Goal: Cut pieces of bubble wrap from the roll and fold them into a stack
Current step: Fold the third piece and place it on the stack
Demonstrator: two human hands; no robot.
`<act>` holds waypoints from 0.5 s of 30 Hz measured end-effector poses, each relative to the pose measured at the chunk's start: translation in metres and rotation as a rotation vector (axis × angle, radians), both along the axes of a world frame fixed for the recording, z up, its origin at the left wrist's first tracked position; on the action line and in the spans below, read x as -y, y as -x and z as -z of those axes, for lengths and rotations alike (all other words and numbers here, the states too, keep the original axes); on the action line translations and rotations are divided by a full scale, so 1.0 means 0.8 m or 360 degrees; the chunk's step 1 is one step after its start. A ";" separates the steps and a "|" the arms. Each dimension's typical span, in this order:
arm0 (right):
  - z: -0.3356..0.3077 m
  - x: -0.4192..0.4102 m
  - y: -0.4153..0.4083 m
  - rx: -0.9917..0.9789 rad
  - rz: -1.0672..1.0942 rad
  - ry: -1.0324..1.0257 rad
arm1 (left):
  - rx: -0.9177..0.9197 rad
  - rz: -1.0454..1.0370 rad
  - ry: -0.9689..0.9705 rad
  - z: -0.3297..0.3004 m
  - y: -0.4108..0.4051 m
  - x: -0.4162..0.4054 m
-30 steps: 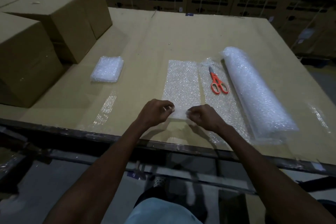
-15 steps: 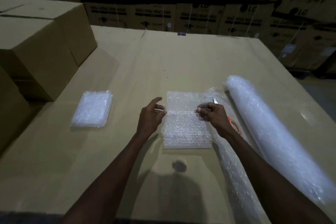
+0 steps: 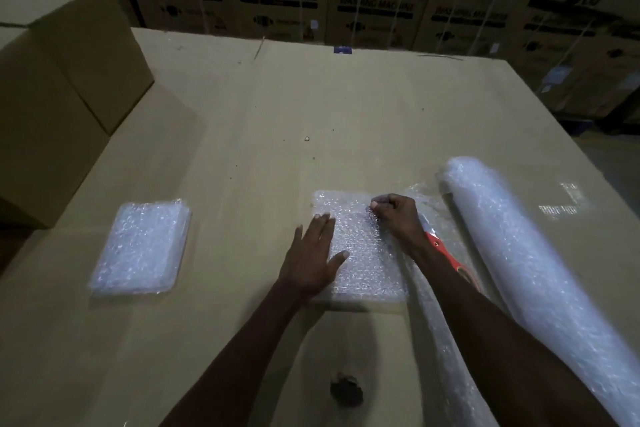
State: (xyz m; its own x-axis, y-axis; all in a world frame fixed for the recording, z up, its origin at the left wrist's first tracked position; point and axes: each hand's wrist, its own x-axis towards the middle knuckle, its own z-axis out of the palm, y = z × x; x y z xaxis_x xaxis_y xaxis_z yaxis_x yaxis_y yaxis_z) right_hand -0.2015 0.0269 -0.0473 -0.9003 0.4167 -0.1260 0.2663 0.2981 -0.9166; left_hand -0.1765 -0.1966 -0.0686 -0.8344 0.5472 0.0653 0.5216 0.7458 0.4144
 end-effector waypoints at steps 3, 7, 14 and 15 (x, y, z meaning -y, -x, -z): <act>0.004 -0.005 0.017 -0.0002 -0.0008 -0.0005 | -0.0056 0.0029 0.0053 0.012 0.011 -0.009; -0.002 -0.006 0.026 -0.0037 0.0028 -0.0099 | -0.0248 0.0089 0.0118 0.031 0.019 -0.011; -0.013 0.025 -0.009 -0.0258 -0.0281 -0.0849 | -0.0264 0.0028 0.0144 0.039 0.017 -0.016; -0.006 0.033 -0.013 -0.0212 -0.0437 -0.0898 | -0.0254 0.0025 0.0159 0.039 0.017 -0.016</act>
